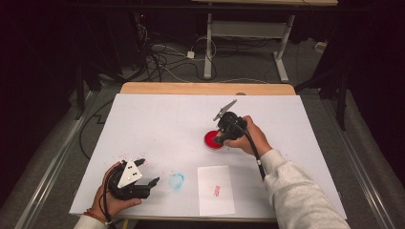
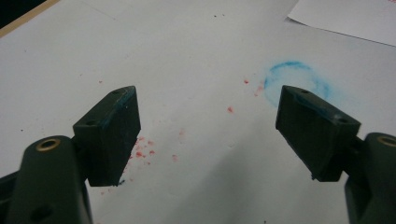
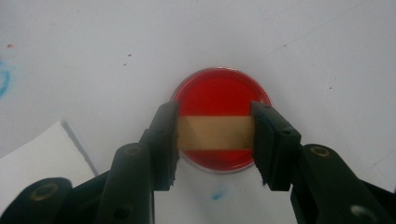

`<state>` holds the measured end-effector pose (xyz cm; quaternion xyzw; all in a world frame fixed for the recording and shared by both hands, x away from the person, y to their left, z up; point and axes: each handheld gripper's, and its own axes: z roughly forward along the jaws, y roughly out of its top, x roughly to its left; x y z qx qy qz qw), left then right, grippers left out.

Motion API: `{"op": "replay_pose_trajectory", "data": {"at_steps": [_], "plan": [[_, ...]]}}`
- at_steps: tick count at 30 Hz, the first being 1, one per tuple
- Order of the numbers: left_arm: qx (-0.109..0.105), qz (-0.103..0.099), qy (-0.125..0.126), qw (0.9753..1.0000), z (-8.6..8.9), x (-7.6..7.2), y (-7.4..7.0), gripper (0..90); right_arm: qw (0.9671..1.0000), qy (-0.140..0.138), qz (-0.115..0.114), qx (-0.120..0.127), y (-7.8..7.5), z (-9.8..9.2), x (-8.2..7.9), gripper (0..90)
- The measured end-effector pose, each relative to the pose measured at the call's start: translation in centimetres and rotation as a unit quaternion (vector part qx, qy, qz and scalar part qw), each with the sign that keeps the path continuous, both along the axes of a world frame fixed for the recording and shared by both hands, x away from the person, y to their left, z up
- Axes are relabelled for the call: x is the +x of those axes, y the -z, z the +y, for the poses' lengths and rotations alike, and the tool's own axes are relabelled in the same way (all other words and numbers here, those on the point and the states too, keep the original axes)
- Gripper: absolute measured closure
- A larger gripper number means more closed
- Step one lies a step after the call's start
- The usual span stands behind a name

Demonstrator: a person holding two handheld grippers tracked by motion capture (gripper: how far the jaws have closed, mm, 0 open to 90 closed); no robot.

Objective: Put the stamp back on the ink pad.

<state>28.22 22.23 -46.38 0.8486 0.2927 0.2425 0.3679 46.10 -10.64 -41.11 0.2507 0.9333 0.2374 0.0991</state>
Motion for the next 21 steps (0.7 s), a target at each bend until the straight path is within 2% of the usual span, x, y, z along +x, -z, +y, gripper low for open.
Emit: {"op": "replay_pose_trajectory", "data": {"at_steps": [7,8,14,16,21], "plan": [[0.001,0.001,0.003,1.0000,0.1,0.0,0.0,21.4,0.9997,0.008,0.011,-0.022,1.2,0.7,1.2,55.3],[0.003,-0.004,0.004,1.0000,0.1,0.0,0.0,21.4,0.9996,0.008,0.014,-0.024,1.3,0.8,1.3,55.3],[0.004,-0.004,0.004,1.0000,0.1,0.0,0.0,21.4,0.9991,0.010,0.030,-0.028,1.9,1.1,1.7,55.3],[0.002,0.002,0.004,1.0000,0.1,0.0,0.0,21.4,0.9989,0.009,0.031,-0.035,2.2,1.3,1.7,55.3],[0.003,0.001,0.004,1.0000,0.0,0.0,0.0,21.5,0.9989,0.010,0.030,-0.034,2.3,1.3,1.7,55.2]]}}
